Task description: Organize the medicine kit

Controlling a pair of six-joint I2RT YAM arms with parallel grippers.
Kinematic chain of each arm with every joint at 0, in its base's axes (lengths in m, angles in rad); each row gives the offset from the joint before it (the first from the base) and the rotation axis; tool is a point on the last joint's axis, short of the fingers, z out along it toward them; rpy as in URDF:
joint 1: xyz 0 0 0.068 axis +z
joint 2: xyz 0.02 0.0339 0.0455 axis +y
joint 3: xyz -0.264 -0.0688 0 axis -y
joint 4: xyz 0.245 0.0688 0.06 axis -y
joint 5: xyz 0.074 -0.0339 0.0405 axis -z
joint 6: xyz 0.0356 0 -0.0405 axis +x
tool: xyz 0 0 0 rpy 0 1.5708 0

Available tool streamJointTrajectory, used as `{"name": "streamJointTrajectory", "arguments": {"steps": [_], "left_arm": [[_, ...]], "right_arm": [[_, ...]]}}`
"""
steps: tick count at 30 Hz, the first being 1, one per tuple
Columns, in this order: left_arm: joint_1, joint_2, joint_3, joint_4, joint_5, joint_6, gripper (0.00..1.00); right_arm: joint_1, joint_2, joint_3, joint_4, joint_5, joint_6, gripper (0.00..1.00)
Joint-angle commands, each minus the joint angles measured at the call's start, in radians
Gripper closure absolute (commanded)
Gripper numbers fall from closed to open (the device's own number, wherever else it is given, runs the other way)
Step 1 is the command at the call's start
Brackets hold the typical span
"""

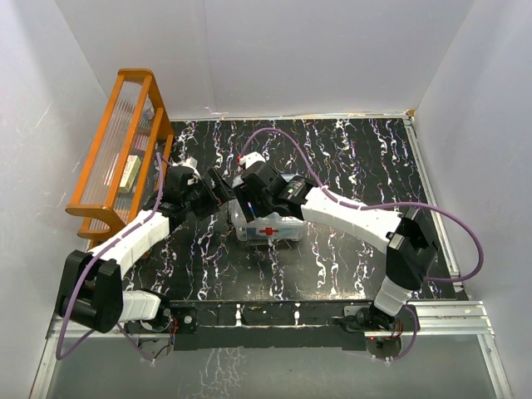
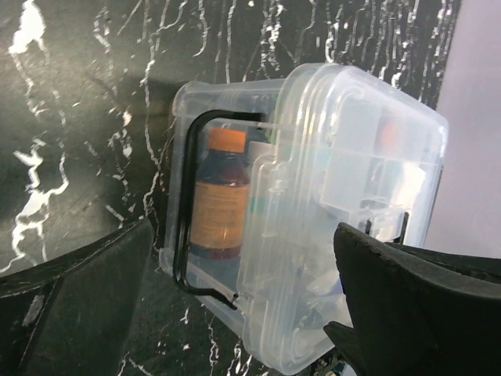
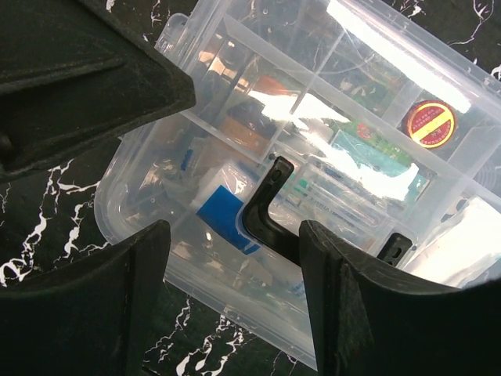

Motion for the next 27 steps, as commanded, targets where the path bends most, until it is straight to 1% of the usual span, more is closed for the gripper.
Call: {"name": "streamJointTrajectory", "arguments": {"steps": [1,3,6,8,11,13,17,18,19,21,23,25,27], "left_arm": [[0.009,0.027,-0.026,0.120,0.066,0.012,0.01],[0.010,0.044,-0.039,0.154,0.085,0.005,0.01],[0.011,0.070,-0.051,0.163,0.073,0.005,0.01],[0.012,0.074,-0.068,0.204,0.101,-0.003,0.01],[0.013,0.105,-0.092,0.283,0.179,-0.064,0.01],[0.013,0.105,-0.090,0.281,0.209,-0.115,0.01],[0.016,0.104,-0.108,0.284,0.228,-0.155,0.01],[0.016,0.102,-0.111,0.289,0.229,-0.153,0.01],[0.016,0.098,-0.108,0.260,0.211,-0.145,0.01],[0.015,0.084,-0.097,0.175,0.128,-0.103,0.01],[0.016,0.082,-0.109,0.140,0.061,-0.077,0.01],[0.017,0.056,-0.131,0.172,0.062,-0.063,0.01],[0.016,0.062,-0.153,0.241,0.119,-0.085,0.01]], "right_arm": [[-0.019,0.100,-0.083,-0.192,-0.126,0.001,0.38],[-0.030,0.095,-0.093,-0.192,-0.143,0.004,0.38],[-0.043,0.086,-0.099,-0.187,-0.149,0.009,0.38],[-0.050,0.078,-0.099,-0.182,-0.156,0.011,0.38],[-0.049,0.078,-0.096,-0.182,-0.156,0.014,0.38],[-0.050,0.074,-0.093,-0.182,-0.149,0.015,0.38],[-0.051,0.071,-0.084,-0.174,-0.149,0.020,0.38],[-0.050,0.072,-0.085,-0.171,-0.148,0.021,0.38],[-0.051,0.074,-0.088,-0.170,-0.147,0.022,0.38],[-0.051,0.077,-0.090,-0.165,-0.148,0.024,0.38],[-0.050,0.083,-0.090,-0.163,-0.147,0.024,0.38],[-0.051,0.087,-0.092,-0.160,-0.145,0.023,0.38],[-0.050,0.091,-0.095,-0.160,-0.141,0.023,0.38]]}}
